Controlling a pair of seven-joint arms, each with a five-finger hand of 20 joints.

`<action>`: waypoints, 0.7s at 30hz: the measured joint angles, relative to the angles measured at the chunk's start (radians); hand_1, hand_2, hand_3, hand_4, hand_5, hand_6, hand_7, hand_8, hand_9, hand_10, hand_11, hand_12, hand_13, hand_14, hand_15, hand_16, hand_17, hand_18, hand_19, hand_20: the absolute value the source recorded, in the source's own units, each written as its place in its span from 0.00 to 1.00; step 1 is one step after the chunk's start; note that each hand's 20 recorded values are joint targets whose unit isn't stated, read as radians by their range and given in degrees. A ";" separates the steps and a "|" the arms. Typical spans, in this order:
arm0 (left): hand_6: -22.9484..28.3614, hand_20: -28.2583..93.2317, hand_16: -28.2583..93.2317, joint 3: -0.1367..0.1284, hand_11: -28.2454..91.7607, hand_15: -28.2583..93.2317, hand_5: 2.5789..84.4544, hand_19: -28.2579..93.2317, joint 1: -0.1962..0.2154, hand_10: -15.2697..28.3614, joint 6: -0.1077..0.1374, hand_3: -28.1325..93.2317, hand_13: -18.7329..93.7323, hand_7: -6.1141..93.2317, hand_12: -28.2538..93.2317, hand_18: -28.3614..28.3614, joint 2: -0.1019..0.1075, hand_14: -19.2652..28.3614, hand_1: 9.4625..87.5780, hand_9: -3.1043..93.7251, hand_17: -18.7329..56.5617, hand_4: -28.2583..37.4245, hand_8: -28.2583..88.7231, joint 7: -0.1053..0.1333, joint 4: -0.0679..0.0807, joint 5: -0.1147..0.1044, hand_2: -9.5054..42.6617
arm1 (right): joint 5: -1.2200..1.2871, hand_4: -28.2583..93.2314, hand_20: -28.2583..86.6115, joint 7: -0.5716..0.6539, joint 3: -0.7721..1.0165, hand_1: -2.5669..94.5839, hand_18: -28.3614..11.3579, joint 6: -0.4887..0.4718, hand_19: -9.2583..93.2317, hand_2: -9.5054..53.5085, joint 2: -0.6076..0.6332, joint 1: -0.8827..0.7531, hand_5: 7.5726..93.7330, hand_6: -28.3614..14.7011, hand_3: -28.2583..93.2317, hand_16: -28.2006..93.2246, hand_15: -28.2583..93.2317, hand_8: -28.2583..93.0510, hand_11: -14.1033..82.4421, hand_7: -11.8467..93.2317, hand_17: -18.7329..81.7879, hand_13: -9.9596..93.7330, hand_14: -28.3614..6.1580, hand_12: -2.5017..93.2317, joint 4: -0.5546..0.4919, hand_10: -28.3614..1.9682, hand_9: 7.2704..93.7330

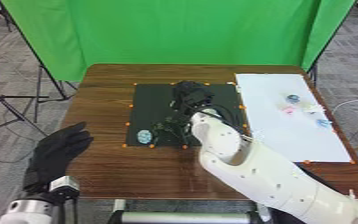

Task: Arrange flowers

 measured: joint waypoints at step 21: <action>0.70 0.29 0.12 0.042 0.57 0.76 0.50 0.73 -0.119 0.86 -0.056 0.91 0.39 0.27 0.32 0.88 -0.010 0.99 0.22 0.43 0.12 0.12 0.15 -0.041 0.035 0.025 0.27 | 0.011 0.00 0.61 0.043 0.117 0.52 0.29 -0.104 1.00 0.05 -0.232 -0.036 0.80 0.59 0.85 0.41 0.85 0.28 0.47 0.32 0.72 0.84 0.67 0.29 0.110 0.58 0.88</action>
